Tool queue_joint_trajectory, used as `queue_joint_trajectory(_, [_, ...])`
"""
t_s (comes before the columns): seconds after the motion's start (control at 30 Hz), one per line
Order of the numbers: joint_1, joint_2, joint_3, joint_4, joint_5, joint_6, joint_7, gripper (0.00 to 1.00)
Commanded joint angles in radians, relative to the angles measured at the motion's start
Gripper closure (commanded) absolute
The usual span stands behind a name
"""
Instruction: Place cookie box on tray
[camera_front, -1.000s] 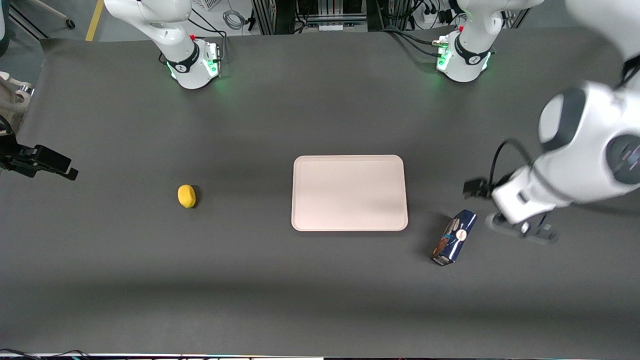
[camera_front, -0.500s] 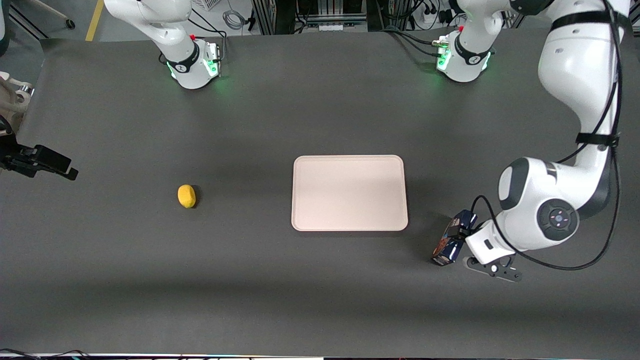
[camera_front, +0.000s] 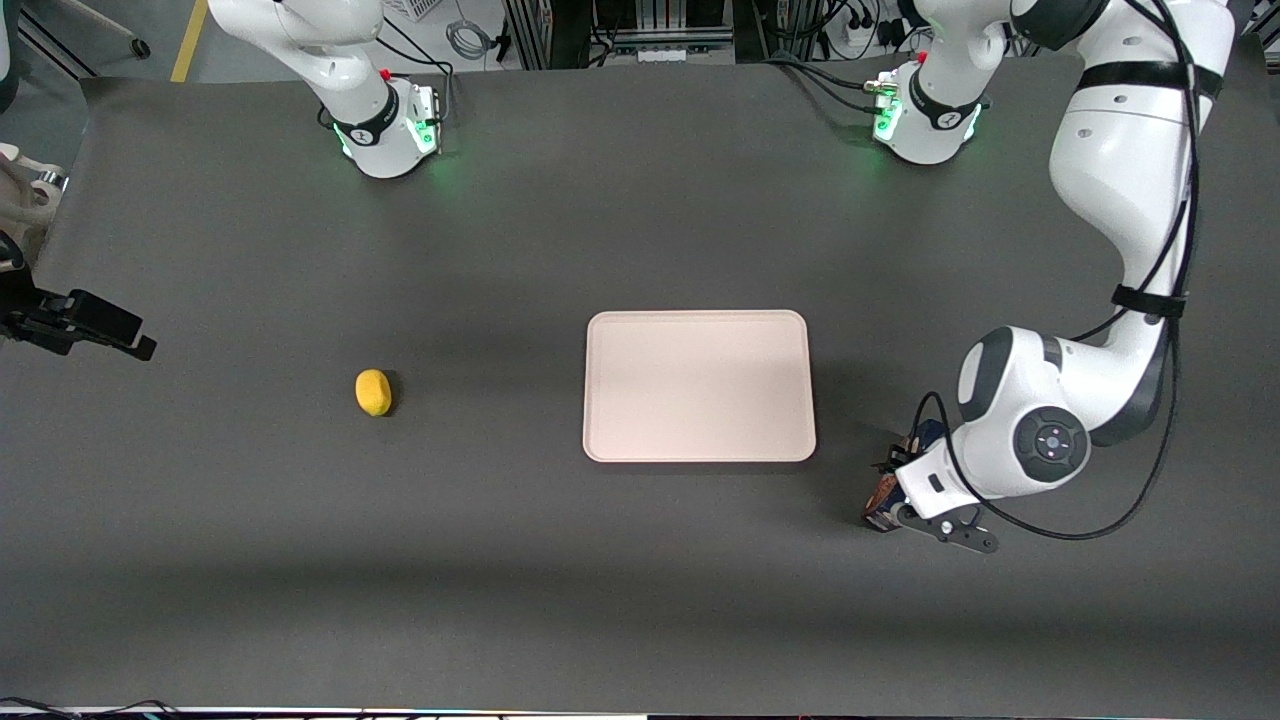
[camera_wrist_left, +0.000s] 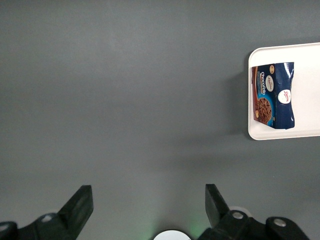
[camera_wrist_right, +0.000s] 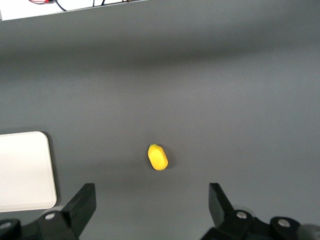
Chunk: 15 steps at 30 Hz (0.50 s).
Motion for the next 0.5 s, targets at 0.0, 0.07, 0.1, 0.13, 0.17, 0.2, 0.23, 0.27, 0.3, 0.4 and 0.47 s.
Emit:
queue_joint_trajectory(0.0, [0.001,-0.122,0.004,0.044,-0.042,-0.182,-0.015,1.0])
queue_joint_trajectory(0.07, [0.003,-0.172,0.007,0.07,-0.076,-0.263,-0.019,1.0])
queue_joint_trajectory(0.1, [0.003,-0.199,0.007,0.081,-0.09,-0.305,-0.025,1.0])
queue_joint_trajectory(0.13, [0.003,-0.226,0.01,0.094,-0.102,-0.349,-0.026,1.0])
queue_joint_trajectory(0.17, [0.003,-0.251,0.013,0.111,-0.11,-0.4,-0.028,1.0])
queue_joint_trajectory(0.2, [0.003,-0.272,0.015,0.131,-0.113,-0.452,-0.034,1.0])
queue_joint_trajectory(0.23, [0.003,-0.291,0.015,0.156,-0.114,-0.51,-0.041,1.0])
queue_joint_trajectory(0.27, [0.003,-0.306,0.016,0.183,-0.113,-0.567,-0.057,1.0])
queue_joint_trajectory(0.3, [0.003,-0.32,0.015,0.212,-0.114,-0.624,-0.077,1.0])
queue_joint_trajectory(0.4, [0.001,-0.346,0.002,0.292,-0.116,-0.762,-0.149,1.0])
queue_joint_trajectory(0.47, [-0.002,-0.367,-0.019,0.311,-0.117,-0.837,-0.225,1.0])
